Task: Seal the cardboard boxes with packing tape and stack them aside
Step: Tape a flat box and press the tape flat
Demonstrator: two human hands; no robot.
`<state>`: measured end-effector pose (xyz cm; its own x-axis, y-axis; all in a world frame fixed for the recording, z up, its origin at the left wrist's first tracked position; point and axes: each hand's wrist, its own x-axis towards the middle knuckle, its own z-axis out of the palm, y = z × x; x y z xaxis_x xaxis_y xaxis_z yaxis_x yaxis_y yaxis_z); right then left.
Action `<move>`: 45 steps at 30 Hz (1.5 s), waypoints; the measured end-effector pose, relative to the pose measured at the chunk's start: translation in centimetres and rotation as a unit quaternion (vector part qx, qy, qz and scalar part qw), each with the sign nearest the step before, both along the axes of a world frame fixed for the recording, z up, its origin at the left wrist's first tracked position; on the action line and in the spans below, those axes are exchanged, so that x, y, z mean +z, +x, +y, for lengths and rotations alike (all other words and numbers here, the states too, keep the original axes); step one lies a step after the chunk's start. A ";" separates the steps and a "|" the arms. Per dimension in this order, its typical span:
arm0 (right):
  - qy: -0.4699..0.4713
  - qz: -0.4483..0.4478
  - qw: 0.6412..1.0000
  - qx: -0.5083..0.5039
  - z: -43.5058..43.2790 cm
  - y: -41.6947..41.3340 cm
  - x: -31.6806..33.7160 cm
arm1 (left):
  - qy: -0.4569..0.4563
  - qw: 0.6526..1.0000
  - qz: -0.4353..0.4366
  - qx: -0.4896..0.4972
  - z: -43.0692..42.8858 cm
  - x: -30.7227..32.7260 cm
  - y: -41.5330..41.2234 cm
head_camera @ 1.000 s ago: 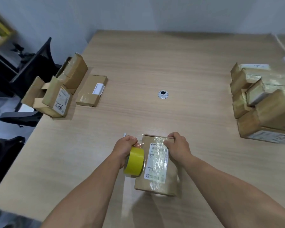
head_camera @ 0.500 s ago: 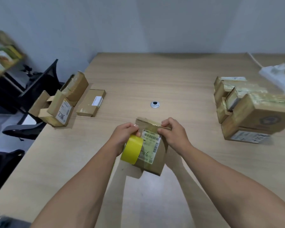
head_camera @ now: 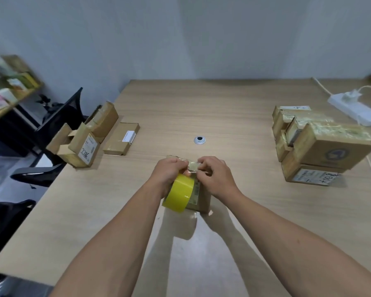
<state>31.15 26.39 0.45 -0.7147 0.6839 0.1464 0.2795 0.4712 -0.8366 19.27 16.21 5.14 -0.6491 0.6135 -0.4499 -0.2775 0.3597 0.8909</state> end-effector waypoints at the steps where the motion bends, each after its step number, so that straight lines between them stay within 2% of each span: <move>1: -0.014 0.004 1.000 -0.002 -0.1 0.2 0.2 | -0.005 1.000 0.013 0.004 0.0 0.0 0.2; 6: -0.087 0.030 0.995 -0.043 -0.8 -0.1 1.4 | -0.040 0.998 0.045 0.007 -0.2 0.2 0.7; 12: -0.092 -0.021 0.992 -0.088 -1.7 -2.0 1.7 | -0.075 0.996 0.053 0.003 -0.7 0.5 0.3; 17: -0.092 -0.041 0.992 -0.077 -1.8 -2.0 1.2 | -0.085 0.996 0.040 -0.009 -0.8 0.6 -0.1; 21: -0.107 -0.033 0.993 -0.029 -1.3 -2.0 1.5 | -0.088 0.994 0.063 -0.031 -0.8 0.4 -0.1; 24: -0.065 -0.078 0.995 0.011 -1.0 -2.2 1.4 | -0.062 0.994 0.073 -0.056 -1.5 0.3 0.2; 27: -0.030 -0.142 0.989 0.029 -0.9 -2.6 2.1 | -0.012 0.995 0.046 -0.087 -2.5 -0.2 0.9; 30: 0.008 -0.201 0.979 0.036 -0.7 -3.1 2.8 | -0.015 0.989 0.060 -0.134 -3.0 -0.9 1.1; 33: 0.019 -0.208 0.978 0.020 -0.7 -3.0 3.1 | -0.012 0.982 0.089 -0.163 -3.1 -1.3 1.5; 37: 0.018 -0.203 0.979 0.015 -0.6 -2.9 3.1 | 0.021 0.984 0.097 -0.147 -3.7 -1.8 1.5; 40: 0.032 -0.207 0.978 0.021 -0.9 -2.9 2.9 | 0.056 0.991 0.053 -0.114 -4.3 -1.8 1.2; 45: 0.077 -0.223 0.971 0.032 -1.0 -3.2 2.9 | 0.087 0.990 0.022 -0.113 -4.5 -2.6 0.9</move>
